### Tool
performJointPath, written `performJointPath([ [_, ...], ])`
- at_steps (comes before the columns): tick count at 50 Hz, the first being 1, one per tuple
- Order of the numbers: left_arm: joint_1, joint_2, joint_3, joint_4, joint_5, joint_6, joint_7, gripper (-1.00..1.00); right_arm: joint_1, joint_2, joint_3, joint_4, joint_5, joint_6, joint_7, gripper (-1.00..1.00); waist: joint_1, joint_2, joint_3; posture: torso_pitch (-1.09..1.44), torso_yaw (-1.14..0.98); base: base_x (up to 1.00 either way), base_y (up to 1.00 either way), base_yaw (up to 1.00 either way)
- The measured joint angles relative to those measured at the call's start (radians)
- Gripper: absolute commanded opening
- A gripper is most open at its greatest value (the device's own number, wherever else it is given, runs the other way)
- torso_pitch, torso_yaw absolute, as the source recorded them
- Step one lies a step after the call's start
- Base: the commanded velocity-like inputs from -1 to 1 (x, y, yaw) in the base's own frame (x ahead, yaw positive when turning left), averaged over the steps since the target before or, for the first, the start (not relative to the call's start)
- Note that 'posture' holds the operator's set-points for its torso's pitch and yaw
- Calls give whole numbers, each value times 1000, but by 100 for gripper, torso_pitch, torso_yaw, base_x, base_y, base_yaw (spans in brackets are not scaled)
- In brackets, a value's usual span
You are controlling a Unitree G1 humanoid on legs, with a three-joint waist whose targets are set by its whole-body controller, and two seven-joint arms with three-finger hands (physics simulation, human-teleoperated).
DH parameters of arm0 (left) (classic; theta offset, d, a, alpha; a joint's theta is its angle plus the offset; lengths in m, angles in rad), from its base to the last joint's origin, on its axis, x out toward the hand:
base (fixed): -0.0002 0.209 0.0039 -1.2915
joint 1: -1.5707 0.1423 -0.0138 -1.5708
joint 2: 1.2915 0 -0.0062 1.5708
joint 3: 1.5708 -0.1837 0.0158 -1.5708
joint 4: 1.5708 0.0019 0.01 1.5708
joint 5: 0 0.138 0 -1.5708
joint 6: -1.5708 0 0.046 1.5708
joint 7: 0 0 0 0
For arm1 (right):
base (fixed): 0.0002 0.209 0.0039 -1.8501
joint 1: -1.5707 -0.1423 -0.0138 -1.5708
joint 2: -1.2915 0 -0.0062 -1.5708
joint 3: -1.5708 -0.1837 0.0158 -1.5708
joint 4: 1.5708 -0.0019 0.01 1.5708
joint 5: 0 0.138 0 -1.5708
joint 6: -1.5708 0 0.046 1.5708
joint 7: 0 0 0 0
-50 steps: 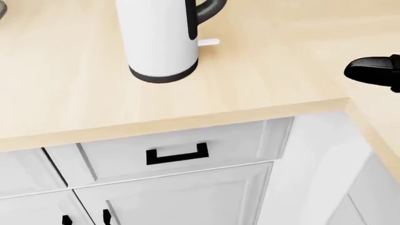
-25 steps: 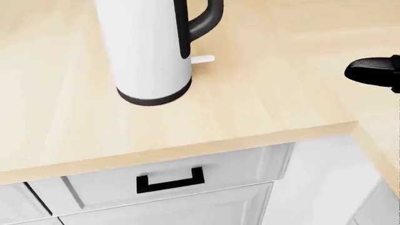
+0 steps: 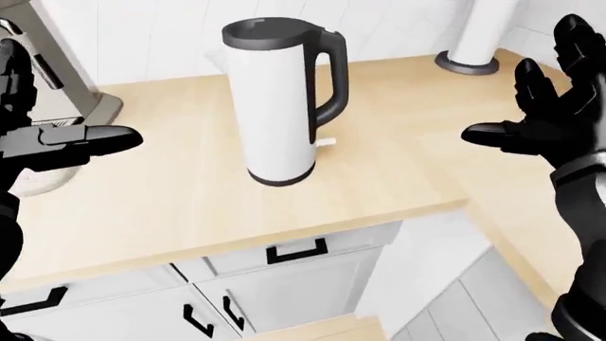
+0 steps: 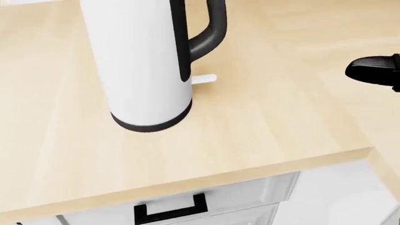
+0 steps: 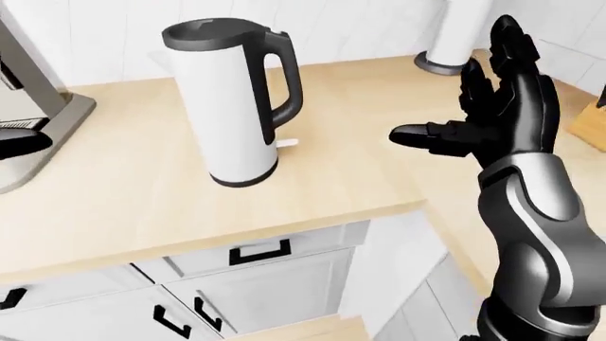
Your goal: Press the button to open the lid of the electric kettle.
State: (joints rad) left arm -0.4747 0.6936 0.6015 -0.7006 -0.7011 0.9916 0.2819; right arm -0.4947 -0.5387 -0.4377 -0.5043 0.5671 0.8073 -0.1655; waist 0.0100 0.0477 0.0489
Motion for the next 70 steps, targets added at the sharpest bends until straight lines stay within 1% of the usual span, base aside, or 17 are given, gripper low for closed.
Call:
performJointPath([
  [4, -5, 8, 3, -8, -14, -5, 7, 100, -12, -7, -14, -16, -3, -10, -4, 100, 2, -45, 2, 0, 0, 14, 0, 0],
  [7, -9, 14, 2, -3, -21, -6, 13, 100, -17, -9, -13, -19, -2, -14, -5, 100, 5, -98, -4, 0, 0, 14, 0, 0],
  [12, 2, 7, -22, -6, -45, 3, 10, 100, -6, -9, -25, -1, -7, 2, -15, 100, -17, -84, 3, 0, 0, 14, 0, 0],
  [17, -2, 15, -7, -12, -42, -8, 21, 100, -13, -17, -27, -15, -3, -7, -13, 100, -19, -9, 13, 0, 0, 14, 0, 0],
  [19, -3, 19, -4, -13, -40, -17, 23, 100, -16, -14, -25, -16, -1, -9, -12, 100, -16, 22, 6, 0, 0, 13, 0, 0],
  [21, 8, 11, 0, -4, -37, -18, 26, 100, -6, -4, -8, -14, 4, -4, -10, 100, -4, 15, 14, 0, 0, 13, 0, 0],
  [23, 14, 10, -3, 6, -34, -9, 29, 100, -3, -4, 2, -6, 10, 6, -6, 100, 0, 15, 9, 0, 0, 13, 0, 0],
  [25, 9, 14, -6, 5, -34, -7, 29, 100, -5, -7, -2, -5, 10, 7, -4, 100, -2, -2, 3, 0, 0, 14, 0, 0],
  [29, 8, 16, -1, -8, -34, -18, 27, 100, -12, -12, -17, -19, 5, -8, -7, 100, 1, -48, 5, 0, 0, 14, 0, 0],
  [32, 2, 19, -1, -7, -34, -18, 27, 100, -17, -12, -17, -18, 4, -13, -7, 100, 2, -99, -4, 0, 0, 14, 0, 0],
  [38, 6, 16, -17, -8, -51, -4, 18, 100, -9, -14, -26, -4, -4, -3, -19, 100, -15, -69, 11, 0, 0, 10, 0, 0],
  [41, -2, 23, -4, -10, -42, -16, 23, 100, -15, -18, -11, 0, -23, -22, -15, 100, -28, -23, 15, 0, 0, 0, 0, 0],
  [44, 9, 18, -3, -6, -36, -19, 23, 100, -4, 3, 0, 11, -28, -10, -10, 100, -20, -36, 26, 0, 0, 0, 0, 0],
  [49, 9, 19, -10, 4, -30, -7, 23, 100, -16, 3, 14, 30, -44, -6, -10, 100, -10, -50, 21, 0, 0, 0, 0, 0],
  [54, 1, 15, -9, -5, -22, -16, 21, 100, -20, 1, 40, 34, -143, -49, -4, 100, -9, -50, 11, 0, 0, 0, 0, 0],
  [59, -10, 5, 11, 5, -65, -27, 44, 100, -26, 28, 29, 49, -208, -66, 9, 100, -9, -44, 11, 0, 0, 0, 0, 0],
  [70, 46, 29, 17, -11, -168, -118, 62, 100, -19, 26, 0, 31, -164, -44, 21, 100, -11, -38, 13, 0, 0, 0, 0, 0],
])
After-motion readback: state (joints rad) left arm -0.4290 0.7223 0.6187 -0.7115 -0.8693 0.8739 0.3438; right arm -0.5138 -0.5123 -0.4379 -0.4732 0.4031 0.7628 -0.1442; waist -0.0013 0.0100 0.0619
